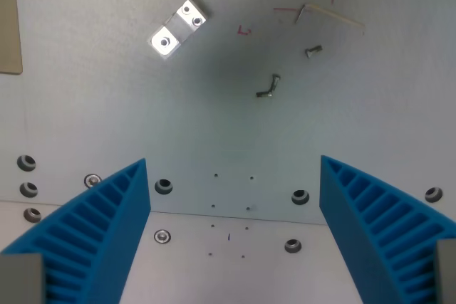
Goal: Rotate around gripper negative z
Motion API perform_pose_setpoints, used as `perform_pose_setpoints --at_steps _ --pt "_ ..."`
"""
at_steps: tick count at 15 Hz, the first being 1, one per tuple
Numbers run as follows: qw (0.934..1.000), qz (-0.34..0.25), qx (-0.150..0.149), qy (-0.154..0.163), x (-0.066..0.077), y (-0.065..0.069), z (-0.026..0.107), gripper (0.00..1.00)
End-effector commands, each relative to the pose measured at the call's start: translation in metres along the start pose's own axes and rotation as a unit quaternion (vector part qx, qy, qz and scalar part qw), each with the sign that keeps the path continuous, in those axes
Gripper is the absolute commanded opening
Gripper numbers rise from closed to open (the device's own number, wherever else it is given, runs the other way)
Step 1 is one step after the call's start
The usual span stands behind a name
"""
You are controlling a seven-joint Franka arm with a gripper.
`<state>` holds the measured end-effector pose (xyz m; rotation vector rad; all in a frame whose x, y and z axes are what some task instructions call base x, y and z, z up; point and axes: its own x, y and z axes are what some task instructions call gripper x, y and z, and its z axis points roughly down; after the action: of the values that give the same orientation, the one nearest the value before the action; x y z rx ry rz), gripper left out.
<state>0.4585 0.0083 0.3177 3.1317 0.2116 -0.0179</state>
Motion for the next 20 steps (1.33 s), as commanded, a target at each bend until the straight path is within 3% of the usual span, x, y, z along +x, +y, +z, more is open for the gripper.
perform_pose_setpoints --at_steps 1,20 --pt "0.9974 -0.072 0.0 0.002 0.0 0.0002 -0.0018 1.0" --pt "0.9803 -0.197 -0.001 0.002 0.0 0.0002 -0.0018 1.0"
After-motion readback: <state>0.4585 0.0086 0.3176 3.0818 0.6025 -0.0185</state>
